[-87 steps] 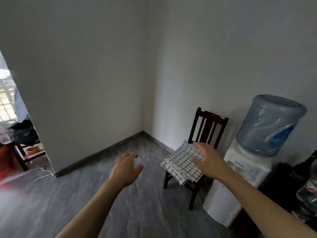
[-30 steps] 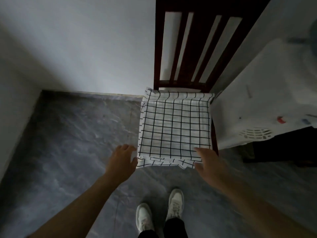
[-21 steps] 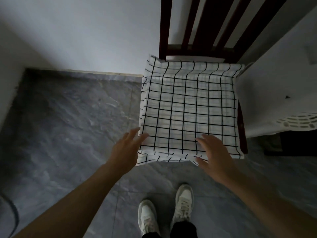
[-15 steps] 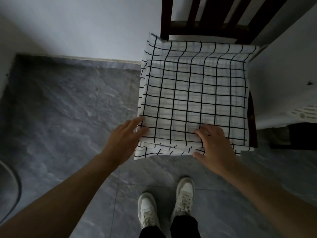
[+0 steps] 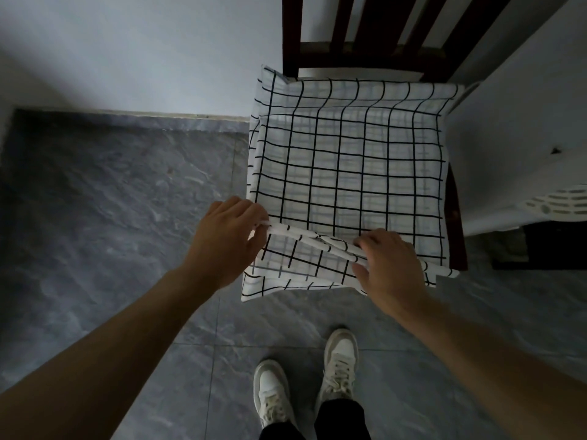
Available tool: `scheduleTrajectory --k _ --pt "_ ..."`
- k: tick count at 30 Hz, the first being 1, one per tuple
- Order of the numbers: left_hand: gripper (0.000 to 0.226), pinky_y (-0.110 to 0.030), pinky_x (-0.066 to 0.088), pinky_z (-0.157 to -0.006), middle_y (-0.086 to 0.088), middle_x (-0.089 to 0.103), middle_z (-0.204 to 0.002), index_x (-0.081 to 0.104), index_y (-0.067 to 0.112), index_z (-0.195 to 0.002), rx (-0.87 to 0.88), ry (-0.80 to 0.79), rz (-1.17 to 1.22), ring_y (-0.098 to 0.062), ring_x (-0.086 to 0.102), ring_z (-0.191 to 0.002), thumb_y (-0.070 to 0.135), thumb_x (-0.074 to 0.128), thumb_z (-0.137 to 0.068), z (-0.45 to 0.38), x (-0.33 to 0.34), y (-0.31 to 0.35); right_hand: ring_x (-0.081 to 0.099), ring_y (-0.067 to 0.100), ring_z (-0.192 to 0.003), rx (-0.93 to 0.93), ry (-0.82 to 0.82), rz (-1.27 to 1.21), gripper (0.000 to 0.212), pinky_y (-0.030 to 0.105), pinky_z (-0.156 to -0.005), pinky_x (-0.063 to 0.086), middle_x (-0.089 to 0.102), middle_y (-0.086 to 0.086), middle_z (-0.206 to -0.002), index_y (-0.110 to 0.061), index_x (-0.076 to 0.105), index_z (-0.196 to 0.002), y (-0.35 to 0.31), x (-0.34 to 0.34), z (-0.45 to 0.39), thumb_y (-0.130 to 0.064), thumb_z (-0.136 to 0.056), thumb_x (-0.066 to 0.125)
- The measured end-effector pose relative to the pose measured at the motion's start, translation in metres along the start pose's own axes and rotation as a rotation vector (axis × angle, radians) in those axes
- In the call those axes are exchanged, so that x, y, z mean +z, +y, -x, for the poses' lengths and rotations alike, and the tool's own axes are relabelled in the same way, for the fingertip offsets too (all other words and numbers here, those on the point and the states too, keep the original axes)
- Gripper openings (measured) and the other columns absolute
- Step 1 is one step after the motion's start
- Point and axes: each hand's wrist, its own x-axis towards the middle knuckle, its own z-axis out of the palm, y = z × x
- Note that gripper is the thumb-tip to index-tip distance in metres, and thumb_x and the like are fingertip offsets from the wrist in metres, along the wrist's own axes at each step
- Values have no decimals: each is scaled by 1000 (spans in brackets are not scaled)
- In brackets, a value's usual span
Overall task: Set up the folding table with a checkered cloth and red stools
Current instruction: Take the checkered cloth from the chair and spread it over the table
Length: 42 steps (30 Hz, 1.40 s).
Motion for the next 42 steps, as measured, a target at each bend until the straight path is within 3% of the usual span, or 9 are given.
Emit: scheduleTrajectory --k 4,9,12,15,25,32,36,39,42 --pt "13 -31 38 -75 0 62 -86 60 15 -91 -41 50 14 -14 52 -81 26 53 -88 0 -11 0 60 23 -78 20 48 -77 25 33 -62 48 62 4 -91 -11 66 -102 8 -8 -4 -14 -79 75" --pt "33 -38 45 -80 -2 65 -96 63 16 -104 74 -72 -162 -21 59 -87 25 74 -75 -1 -19 8 56 17 -72 -19 72 -110 14 29 -60 44 58 -2 -88 -14 64 -96 15 -33 -12 -13 -84 71" --pt "12 -36 48 -72 -2 66 -85 64 15 -95 72 -13 -152 -19 60 -75 19 61 -85 -12 -30 22 55 17 -72 -45 97 -141 14 31 -61 47 58 0 -89 -12 65 -96 14 -52 -13 -12 -83 70" --pt "20 -33 49 -68 -1 65 -84 65 15 -94 56 -13 -140 -16 57 -73 25 49 -86 -27 -58 39 50 12 -67 -70 144 -157 9 26 -57 41 56 -2 -84 -14 64 -90 20 -81 -16 -14 -85 70" --pt "18 -26 39 -59 3 63 -81 67 19 -89 2 98 -214 -17 56 -71 25 51 -85 -90 -270 145 45 9 -70 -159 230 -227 6 24 -60 34 46 -8 -84 -16 62 -89 16 -307 -7 -19 -94 60" --pt "13 -33 46 -60 0 60 -78 63 15 -81 20 111 -278 -18 53 -68 8 73 -79 -110 -396 225 45 10 -71 -207 219 -207 14 19 -56 27 41 -10 -78 -18 56 -83 16 -461 41 -22 -96 58" --pt "5 -29 38 -59 2 58 -75 63 18 -85 75 118 -275 -17 51 -66 15 66 -85 -117 -444 263 45 12 -75 -168 227 -167 18 26 -62 31 45 -6 -80 -18 54 -79 17 -518 82 -22 -95 59" --pt "2 -28 35 -59 4 56 -75 64 19 -87 140 119 -206 -17 51 -67 18 64 -88 -121 -464 281 44 14 -70 -119 293 -124 40 30 -59 34 42 -6 -74 -27 34 -63 18 -544 114 -22 -94 60" --pt "1 -28 37 -58 6 52 -76 63 20 -90 243 97 -166 -17 50 -68 19 63 -90 -127 -476 296 47 17 -68 -52 352 -130 34 32 -59 35 47 -2 -76 -22 43 -65 21 -559 144 -19 -91 65"
